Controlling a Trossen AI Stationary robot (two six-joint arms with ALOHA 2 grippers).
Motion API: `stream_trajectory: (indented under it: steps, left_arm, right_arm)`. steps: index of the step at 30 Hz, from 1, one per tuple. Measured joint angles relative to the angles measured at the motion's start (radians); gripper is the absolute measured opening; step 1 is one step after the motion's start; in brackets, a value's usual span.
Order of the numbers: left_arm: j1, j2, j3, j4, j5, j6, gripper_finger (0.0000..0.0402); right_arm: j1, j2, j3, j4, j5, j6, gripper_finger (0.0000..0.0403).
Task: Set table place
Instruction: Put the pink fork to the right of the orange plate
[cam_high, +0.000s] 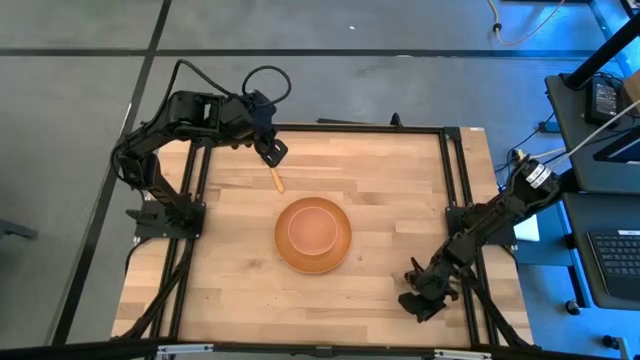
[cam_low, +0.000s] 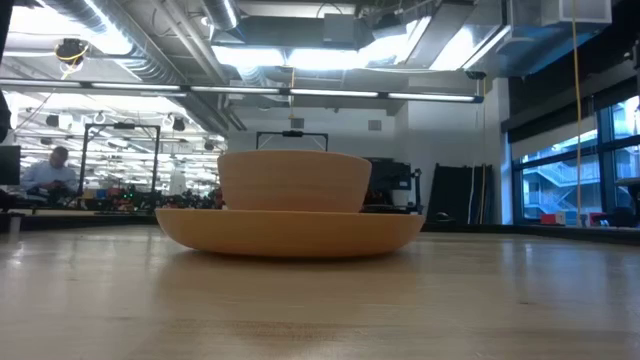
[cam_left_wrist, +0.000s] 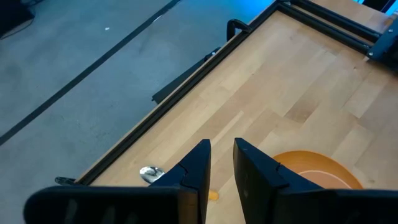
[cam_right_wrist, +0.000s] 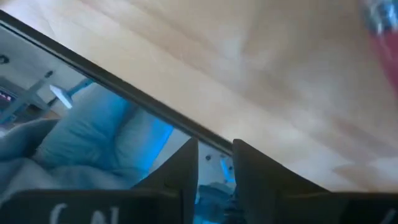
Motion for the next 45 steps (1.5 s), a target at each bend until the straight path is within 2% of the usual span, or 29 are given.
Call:
stream_trajectory:
  steps: [11, 21, 29, 32, 35, 37, 39, 43, 45]
  left_arm:
    - [0.0, 0.0, 0.0, 0.0, 0.0, 0.001, 0.0063]
    - [0.0, 0.0, 0.0, 0.0, 0.0, 0.0, 0.0063]
    - [0.0, 0.0, 0.0, 0.0, 0.0, 0.0, 0.0063]
    - [0.0, 0.0, 0.0, 0.0, 0.0, 0.0, 0.0063]
    - [0.0, 0.0, 0.0, 0.0, 0.0, 0.0, 0.0063]
    - [0.0, 0.0, 0.0, 0.0, 0.0, 0.0, 0.0063]
    - [0.0, 0.0, 0.0, 0.0, 0.0, 0.0, 0.0063]
    - [0.0, 0.0, 0.0, 0.0, 0.0, -0.003, 0.0063]
    - [0.0, 0.0, 0.0, 0.0, 0.0, -0.013, 0.0063]
  right_arm:
    - [-0.043, -0.01, -0.001, -0.038, -0.014, -0.226, 0.0101]
    - [-0.043, -0.097, 0.0, -0.115, -0.01, -0.278, 0.0083]
    - [-0.043, -0.111, 0.0, -0.07, -0.034, -0.266, 0.0074]
    - [-0.043, -0.111, 0.0, -0.1, 0.012, -0.327, 0.0074]
    - [-0.042, -0.111, 0.0, -0.133, 0.129, -0.335, 0.0074]
    - [-0.041, -0.117, 0.016, -0.219, 0.164, -0.336, 0.0074]
    - [-0.039, -0.116, 0.052, -0.349, 0.147, -0.341, 0.0074]
    - [-0.032, -0.117, 0.187, -0.66, 0.137, -0.443, 0.0074]
    - [-0.032, -0.117, 0.271, -0.809, 0.173, -0.479, 0.0074]
